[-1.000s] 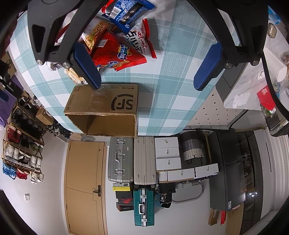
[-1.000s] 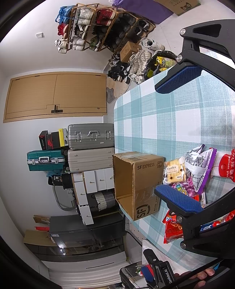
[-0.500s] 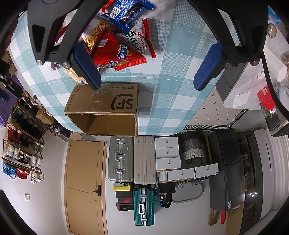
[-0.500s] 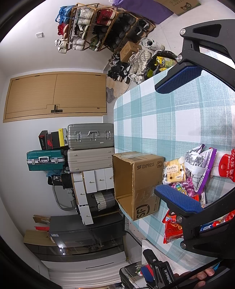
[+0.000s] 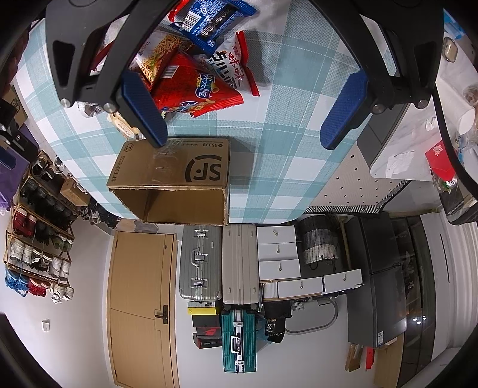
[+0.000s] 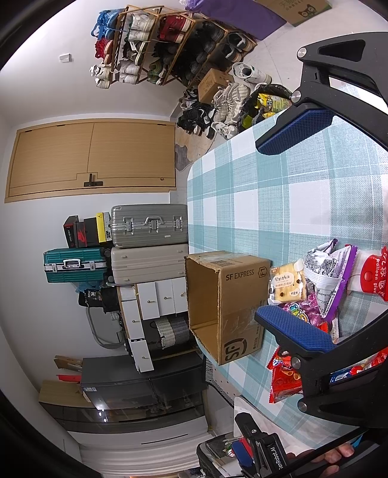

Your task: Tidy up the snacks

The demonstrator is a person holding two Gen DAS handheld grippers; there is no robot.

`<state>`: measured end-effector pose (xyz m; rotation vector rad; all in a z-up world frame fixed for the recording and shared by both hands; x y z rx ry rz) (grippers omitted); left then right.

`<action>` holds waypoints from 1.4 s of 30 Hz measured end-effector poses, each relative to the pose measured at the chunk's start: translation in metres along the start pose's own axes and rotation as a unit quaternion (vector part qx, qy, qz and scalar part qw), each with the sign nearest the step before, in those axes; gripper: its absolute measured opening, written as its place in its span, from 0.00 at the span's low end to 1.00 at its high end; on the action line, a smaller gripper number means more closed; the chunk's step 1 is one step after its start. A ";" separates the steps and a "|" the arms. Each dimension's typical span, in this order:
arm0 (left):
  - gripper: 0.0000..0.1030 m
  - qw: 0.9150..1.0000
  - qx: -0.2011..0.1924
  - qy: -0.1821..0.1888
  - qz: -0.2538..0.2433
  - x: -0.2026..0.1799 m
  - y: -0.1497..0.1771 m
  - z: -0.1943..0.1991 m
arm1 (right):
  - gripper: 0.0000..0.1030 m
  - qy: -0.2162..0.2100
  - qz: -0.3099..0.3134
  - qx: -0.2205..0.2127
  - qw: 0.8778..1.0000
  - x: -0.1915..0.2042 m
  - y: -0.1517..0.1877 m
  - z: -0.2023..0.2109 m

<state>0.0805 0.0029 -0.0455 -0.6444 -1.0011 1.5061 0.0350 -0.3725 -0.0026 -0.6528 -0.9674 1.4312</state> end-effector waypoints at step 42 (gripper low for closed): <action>0.85 0.973 0.147 0.159 -0.077 -0.074 0.071 -0.064 | 1.00 -0.035 -0.005 0.010 0.999 0.009 0.006 -0.001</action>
Point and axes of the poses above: each gripper's, at about its wrist camera, not at the fingertips, and z roughly against the way its jaws point, x to its left, y to its underside, the point moved 10 cm from there along -z, roughly the way its jaws point, and after that the axes turned 13 degrees about -y, right-handed, at the moved point
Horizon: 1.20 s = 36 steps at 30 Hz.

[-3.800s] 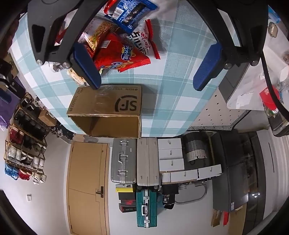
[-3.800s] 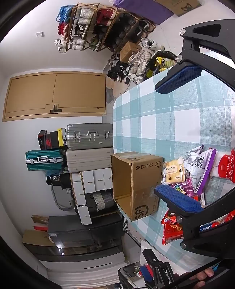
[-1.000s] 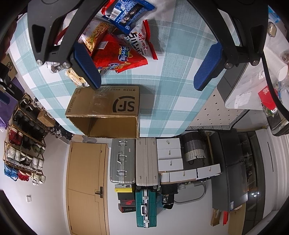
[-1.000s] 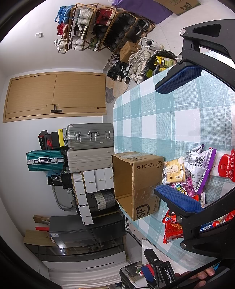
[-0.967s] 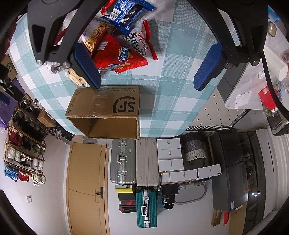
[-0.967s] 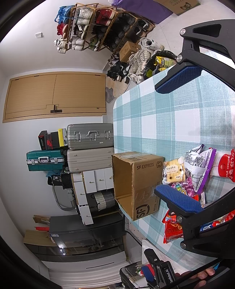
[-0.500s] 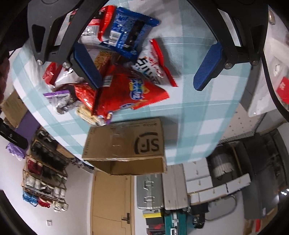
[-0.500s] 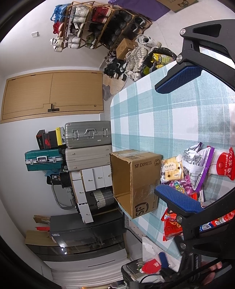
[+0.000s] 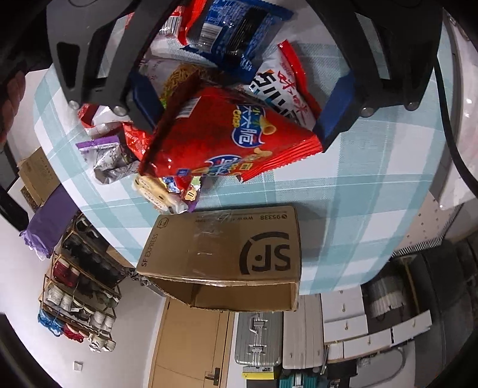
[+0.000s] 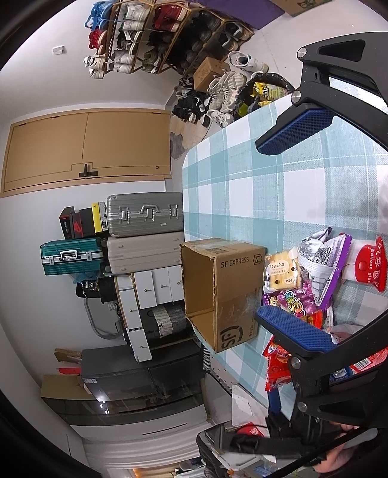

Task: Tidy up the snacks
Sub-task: 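Reach the left gripper down and grasp the red chip bag, then grasp the white-purple printed snack bag with the right gripper while the left holds the red bag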

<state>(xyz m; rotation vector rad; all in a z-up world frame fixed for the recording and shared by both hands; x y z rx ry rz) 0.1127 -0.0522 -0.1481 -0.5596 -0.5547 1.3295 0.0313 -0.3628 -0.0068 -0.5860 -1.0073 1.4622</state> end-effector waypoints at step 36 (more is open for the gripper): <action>0.45 0.992 -0.034 0.102 0.061 0.029 -0.009 0.049 | 1.00 -0.021 -0.057 0.020 0.998 -0.017 0.011 -0.011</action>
Point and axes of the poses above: each gripper's, at about its wrist camera, not at the fingertips, and z roughly against the way its jaws point, x to its left, y to its underside, the point moved 10 cm from there along -z, roughly the way its jaws point, and after that the axes turned 13 degrees about -y, right-handed, at the moved point
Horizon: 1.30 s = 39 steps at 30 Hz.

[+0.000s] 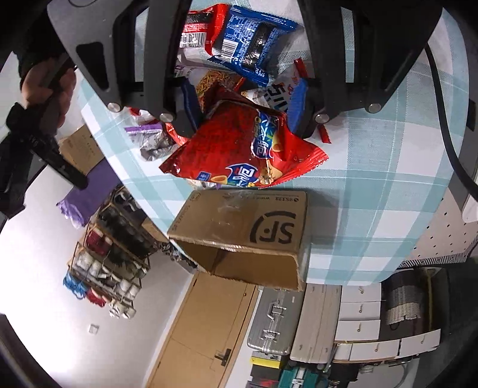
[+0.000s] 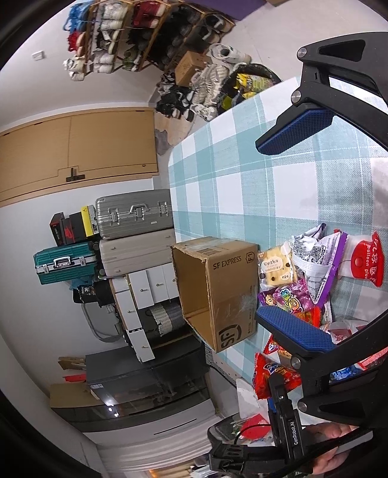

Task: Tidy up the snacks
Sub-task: 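Grasp the white-purple printed snack bag with the right gripper while the left holds the red bag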

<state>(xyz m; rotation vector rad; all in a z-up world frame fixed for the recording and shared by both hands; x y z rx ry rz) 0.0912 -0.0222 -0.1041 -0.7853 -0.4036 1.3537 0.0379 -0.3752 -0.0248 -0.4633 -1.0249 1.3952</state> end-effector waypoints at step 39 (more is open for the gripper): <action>0.45 0.999 -0.019 -0.049 0.003 0.023 -0.003 0.038 | 0.79 -0.090 -0.115 0.204 0.968 0.003 0.081 -0.111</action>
Point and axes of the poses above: each gripper's, at about its wrist camera, not at the fingertips, and z roughly against the way its jaws point, x to its left, y to its underside, the point moved 10 cm from there along -z, roughly the way its jaws point, and after that the axes turned 13 degrees about -y, right-handed, at the moved point
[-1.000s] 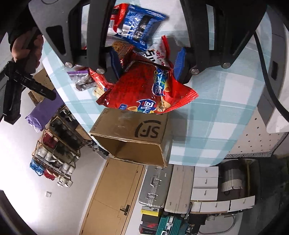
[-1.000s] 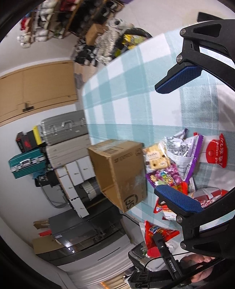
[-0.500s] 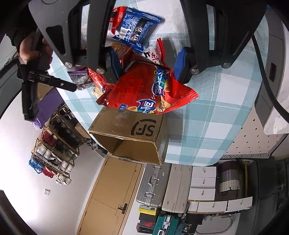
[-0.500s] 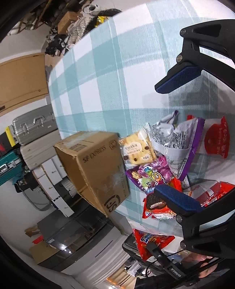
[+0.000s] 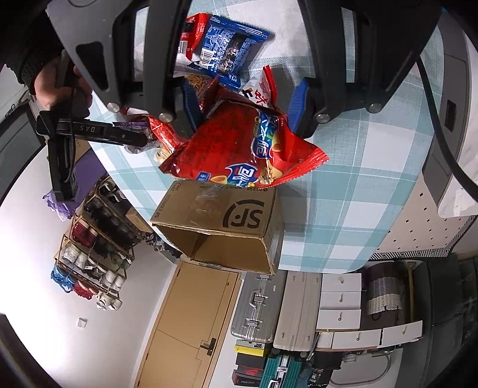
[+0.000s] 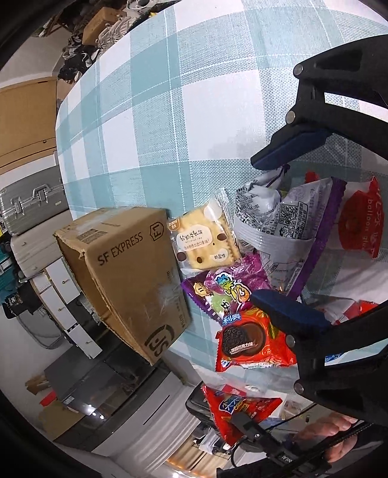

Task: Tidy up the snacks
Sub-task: 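Grasp the white-purple printed snack bag with the right gripper while the left holds the red bag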

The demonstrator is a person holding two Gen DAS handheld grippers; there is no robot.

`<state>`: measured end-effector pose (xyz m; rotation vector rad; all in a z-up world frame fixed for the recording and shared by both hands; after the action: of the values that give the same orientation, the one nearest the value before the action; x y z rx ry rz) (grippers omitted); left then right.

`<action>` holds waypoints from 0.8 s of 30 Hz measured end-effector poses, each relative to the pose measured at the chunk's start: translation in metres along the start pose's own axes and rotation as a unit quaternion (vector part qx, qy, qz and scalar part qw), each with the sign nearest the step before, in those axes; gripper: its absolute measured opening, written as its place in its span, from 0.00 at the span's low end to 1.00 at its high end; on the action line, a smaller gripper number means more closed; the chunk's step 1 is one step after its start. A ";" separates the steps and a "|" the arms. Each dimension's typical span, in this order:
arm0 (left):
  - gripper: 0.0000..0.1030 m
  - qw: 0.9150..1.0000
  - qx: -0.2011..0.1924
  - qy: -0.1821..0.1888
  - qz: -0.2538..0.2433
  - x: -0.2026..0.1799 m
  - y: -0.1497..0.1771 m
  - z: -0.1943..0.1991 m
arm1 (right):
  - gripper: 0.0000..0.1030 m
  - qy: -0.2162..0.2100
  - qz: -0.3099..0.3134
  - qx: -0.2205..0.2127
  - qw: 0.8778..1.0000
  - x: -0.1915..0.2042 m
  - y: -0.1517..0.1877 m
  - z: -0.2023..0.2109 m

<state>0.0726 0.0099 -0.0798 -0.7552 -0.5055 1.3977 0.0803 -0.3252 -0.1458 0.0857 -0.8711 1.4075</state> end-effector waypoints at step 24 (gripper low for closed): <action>0.46 1.000 0.000 -0.001 -0.001 -0.001 -0.001 -0.001 | 0.49 -0.007 0.028 -0.009 1.000 0.012 0.008 0.016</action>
<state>0.0737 0.0089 -0.0796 -0.7533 -0.5061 1.3974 0.0648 -0.3223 -0.1319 0.0574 -0.9039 1.4518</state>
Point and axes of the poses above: each gripper's, at about its wrist camera, not at the fingertips, and z roughly against the way its jaws point, x to its left, y to its underside, the point moved 10 cm from there along -z, roughly the way its jaws point, and after that the axes turned 13 degrees about -y, right-handed, at the moved point
